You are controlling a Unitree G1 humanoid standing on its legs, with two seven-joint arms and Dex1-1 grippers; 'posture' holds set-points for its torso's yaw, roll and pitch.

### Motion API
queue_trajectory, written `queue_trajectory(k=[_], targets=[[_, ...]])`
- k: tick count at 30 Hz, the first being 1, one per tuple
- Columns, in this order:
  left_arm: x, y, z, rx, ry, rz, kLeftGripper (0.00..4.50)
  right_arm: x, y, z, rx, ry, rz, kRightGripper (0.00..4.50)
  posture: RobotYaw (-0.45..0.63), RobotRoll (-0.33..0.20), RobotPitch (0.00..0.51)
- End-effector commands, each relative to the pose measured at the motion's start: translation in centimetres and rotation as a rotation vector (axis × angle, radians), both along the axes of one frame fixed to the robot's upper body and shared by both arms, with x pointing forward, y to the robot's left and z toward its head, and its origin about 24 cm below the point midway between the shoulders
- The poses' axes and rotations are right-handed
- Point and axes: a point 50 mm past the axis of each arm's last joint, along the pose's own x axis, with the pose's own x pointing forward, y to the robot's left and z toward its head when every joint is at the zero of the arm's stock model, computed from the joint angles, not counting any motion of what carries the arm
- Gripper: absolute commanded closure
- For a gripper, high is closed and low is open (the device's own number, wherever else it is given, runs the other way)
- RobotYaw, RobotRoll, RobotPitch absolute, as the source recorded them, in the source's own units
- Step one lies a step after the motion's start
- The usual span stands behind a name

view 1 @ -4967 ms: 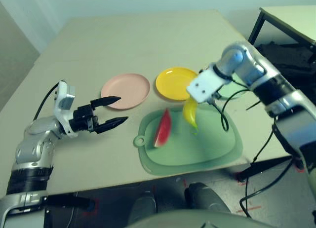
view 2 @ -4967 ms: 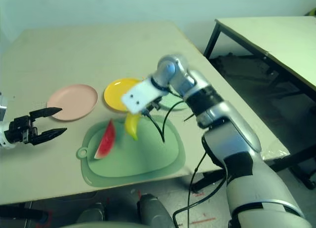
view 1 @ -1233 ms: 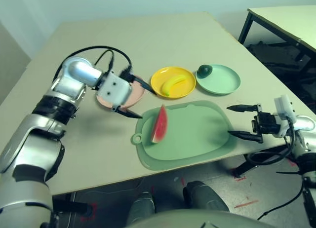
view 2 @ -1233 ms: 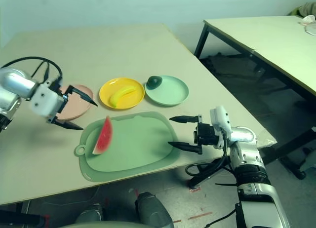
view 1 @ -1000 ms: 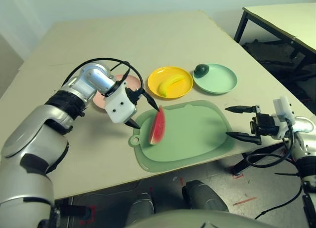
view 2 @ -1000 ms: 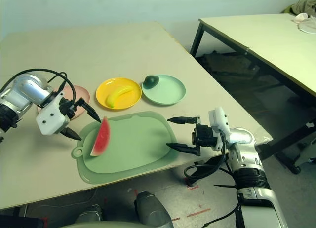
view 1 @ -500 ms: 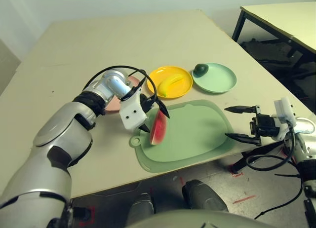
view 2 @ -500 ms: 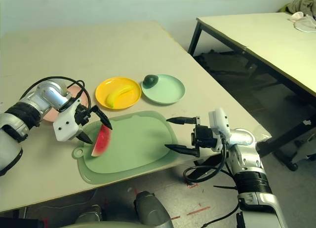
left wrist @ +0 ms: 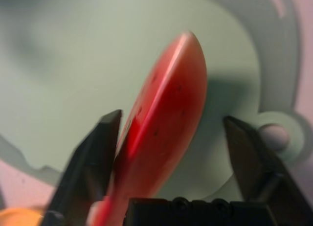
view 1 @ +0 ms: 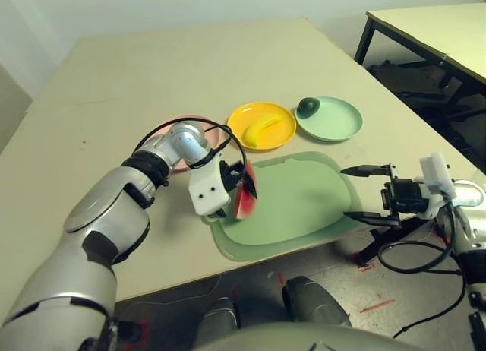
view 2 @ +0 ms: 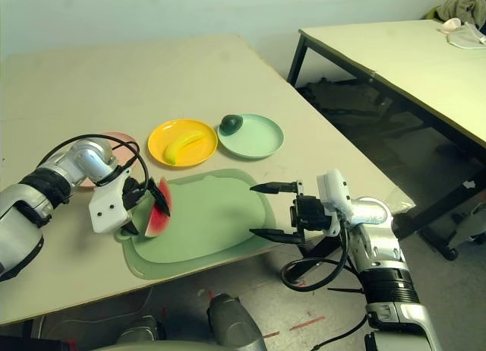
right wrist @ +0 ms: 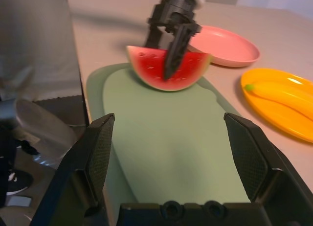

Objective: Place the fruits into color-matched plates.

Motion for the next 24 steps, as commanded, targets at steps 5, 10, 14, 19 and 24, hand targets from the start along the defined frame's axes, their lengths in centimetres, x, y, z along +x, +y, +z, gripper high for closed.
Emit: queue_trajectory(k=[5, 10, 14, 19, 24], targets=[[0.3, 0.3, -1.0, 0.041, 0.000, 0.059, 2.73, -0.6, 0.9, 0.2, 0.010, -0.004, 0.021, 0.00, -0.34, 0.000, 0.004], [0.4, 0.5, -1.0, 0.049, 0.000, 0.078, 2.99, -0.5, 0.6, 0.2, 0.007, 0.000, 0.003, 0.00, -0.34, 0.000, 0.002], [0.7, 0.7, -0.5, 0.020, -0.001, 0.114, 2.99, -0.3, 0.1, 0.2, -0.001, 0.007, -0.007, 0.00, -0.33, 0.000, 0.001], [1.0, 1.3, 0.3, -0.001, -0.006, 0.157, 2.99, -0.1, 0.2, 0.2, -0.005, 0.008, -0.003, 0.00, -0.32, 0.000, 0.001], [1.3, 1.8, 1.1, -0.024, -0.008, 0.191, 3.01, 0.0, 0.6, 0.4, 0.003, 0.007, 0.008, 0.00, -0.32, 0.000, 0.003]])
